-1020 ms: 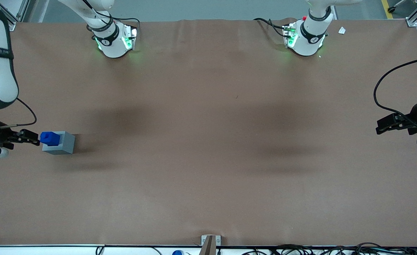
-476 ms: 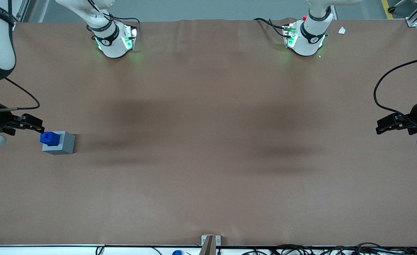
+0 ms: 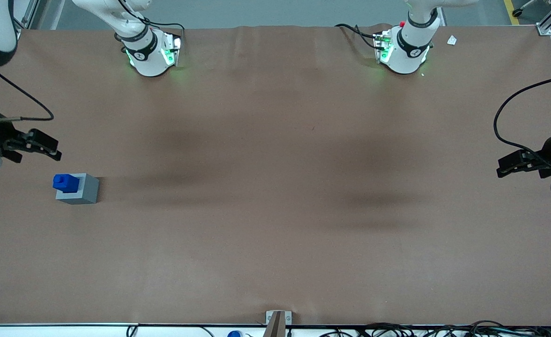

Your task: Insert blue part into gray base with right arm

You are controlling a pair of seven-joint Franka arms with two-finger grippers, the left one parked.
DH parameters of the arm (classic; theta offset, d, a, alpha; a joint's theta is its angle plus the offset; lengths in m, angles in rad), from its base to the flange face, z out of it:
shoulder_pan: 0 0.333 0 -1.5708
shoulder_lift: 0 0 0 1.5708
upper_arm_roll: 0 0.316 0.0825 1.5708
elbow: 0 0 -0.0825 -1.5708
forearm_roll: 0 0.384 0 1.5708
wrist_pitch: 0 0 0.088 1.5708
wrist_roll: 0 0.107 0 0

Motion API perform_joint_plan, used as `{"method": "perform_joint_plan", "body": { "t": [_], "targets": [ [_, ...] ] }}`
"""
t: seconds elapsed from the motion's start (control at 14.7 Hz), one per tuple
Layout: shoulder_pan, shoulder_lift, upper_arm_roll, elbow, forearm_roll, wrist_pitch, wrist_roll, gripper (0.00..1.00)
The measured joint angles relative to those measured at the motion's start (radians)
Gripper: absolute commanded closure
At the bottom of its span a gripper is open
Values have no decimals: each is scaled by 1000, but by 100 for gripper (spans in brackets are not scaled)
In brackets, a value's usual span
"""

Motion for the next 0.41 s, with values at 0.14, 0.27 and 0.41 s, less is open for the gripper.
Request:
{"method": "perform_joint_plan", "body": {
  "t": [0.14, 0.27, 0.41],
  "targets": [
    [0, -41, 0, -21, 1, -4, 0, 0],
    [2, -63, 1, -30, 1, -9, 0, 0],
    [8, -67, 1, -33, 1, -13, 1, 0]
  ]
}}
